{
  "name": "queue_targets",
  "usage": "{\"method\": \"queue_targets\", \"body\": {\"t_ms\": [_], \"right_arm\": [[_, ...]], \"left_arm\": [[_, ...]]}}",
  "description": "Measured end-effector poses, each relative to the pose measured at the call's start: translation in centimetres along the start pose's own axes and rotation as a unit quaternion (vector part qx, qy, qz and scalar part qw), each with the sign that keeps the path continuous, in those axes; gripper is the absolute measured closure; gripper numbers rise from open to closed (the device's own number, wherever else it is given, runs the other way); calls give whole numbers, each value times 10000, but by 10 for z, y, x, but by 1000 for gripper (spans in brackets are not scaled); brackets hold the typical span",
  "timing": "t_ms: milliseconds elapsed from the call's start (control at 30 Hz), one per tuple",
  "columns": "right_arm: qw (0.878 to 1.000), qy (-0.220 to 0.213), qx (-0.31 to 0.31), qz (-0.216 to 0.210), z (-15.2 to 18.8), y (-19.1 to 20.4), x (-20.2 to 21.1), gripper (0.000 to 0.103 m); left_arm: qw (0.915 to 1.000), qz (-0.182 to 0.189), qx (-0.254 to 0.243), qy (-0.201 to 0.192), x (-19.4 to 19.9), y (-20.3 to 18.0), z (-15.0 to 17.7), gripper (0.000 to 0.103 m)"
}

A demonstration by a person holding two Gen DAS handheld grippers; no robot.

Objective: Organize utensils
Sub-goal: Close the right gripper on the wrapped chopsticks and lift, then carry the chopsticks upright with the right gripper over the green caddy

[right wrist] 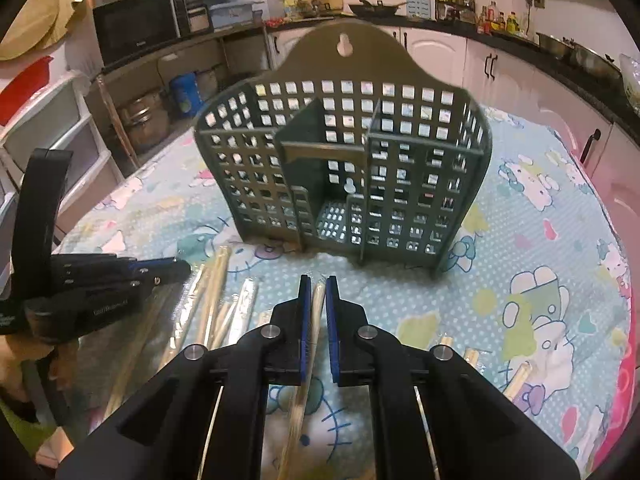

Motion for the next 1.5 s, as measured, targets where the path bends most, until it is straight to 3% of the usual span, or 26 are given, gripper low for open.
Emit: {"method": "queue_targets", "body": {"t_ms": [200,533,1033,1500], "right_arm": [[9994,-273,-61,-179,-9,-1,27,96],[9947,-944,-63,-412,-40,1,74,97],[9778,-2051,-191,-371,-114,-25,132,97],[9596,-2812,-95,-87,-187,-51,162,97]], "left_arm": [[9982,109,-133,-570,41,-6,-27,102],[9884,392,-130,-1465,99,-18,-83,102],[9700,710,-380,-2293,126,-76,-160,102],[9470,461,-378,-3156,120,-106,-237,102]]}}
Point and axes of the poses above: each gripper's, at about its wrist camera, not at the fingertips, and x roughly against the way its jaws point, y to its left, z to its underside, the point moved 7 cm from there along -x, roughly the way its jaws point, and after that the axes turned 11 degrees about -y, right-handed, at the moved point
